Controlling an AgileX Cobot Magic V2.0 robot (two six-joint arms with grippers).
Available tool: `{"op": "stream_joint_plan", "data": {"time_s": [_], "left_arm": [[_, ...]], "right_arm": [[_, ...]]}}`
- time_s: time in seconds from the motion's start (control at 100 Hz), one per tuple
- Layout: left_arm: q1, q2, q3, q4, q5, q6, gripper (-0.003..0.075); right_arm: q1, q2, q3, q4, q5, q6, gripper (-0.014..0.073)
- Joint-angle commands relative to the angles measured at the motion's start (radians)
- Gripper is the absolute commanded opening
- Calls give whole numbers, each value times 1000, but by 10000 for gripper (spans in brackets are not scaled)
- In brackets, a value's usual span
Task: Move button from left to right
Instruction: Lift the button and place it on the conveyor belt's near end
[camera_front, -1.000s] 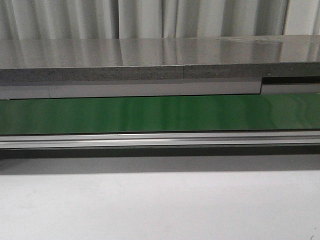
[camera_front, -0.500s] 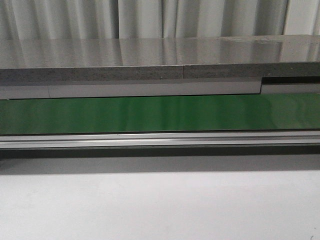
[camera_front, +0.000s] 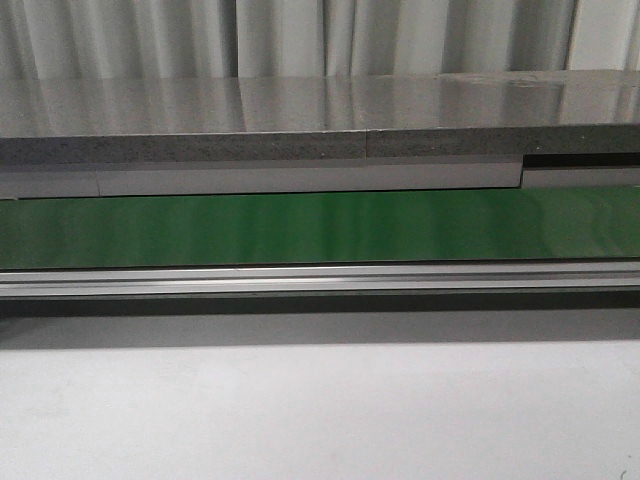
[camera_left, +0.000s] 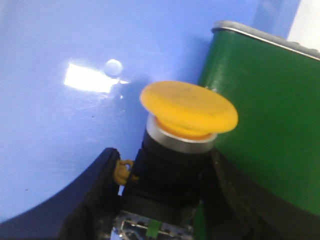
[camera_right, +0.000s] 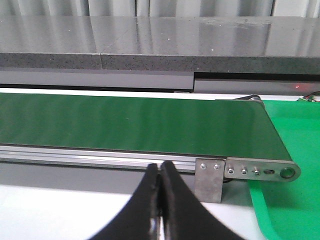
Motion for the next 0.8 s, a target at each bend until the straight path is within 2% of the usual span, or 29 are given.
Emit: {"op": "stream_joint_plan", "data": {"time_s": [0.0,0.3,0.38,0.5,0.62,0.67,0.74,0.79], "left_arm": [[-30,-51,-28,-41,0,24,116],[-119,-47,-28,-26,7,35,120],[-134,-37,-28,-22,13,35,145],[-151,-13,-28,-21,28,35,272],[-166,-7,-28,-9,30,37,480],[-170,-7,-28,-9,28,37,542],[-174,-7,-28,-9,28,37,590],[-177,-8,-28,-9,28,37,595]], "right_arm": [[-6,-18,-14,-12,-79,-4,-67],[-6,-18,-14,-12,-79,-4,-67],[-6,-18,-14,-12,-79,-4,-67],[-6,-18,-14,-12,-79,-4,-67],[-6,-18,-14,-12,-79,-4,-67],[-6,-18,-14,-12,-79,-4,-67],[-6,-18,-14,-12,-79,-4,-67],[-6,-18,-14,-12,-79,-4,-67]]}}
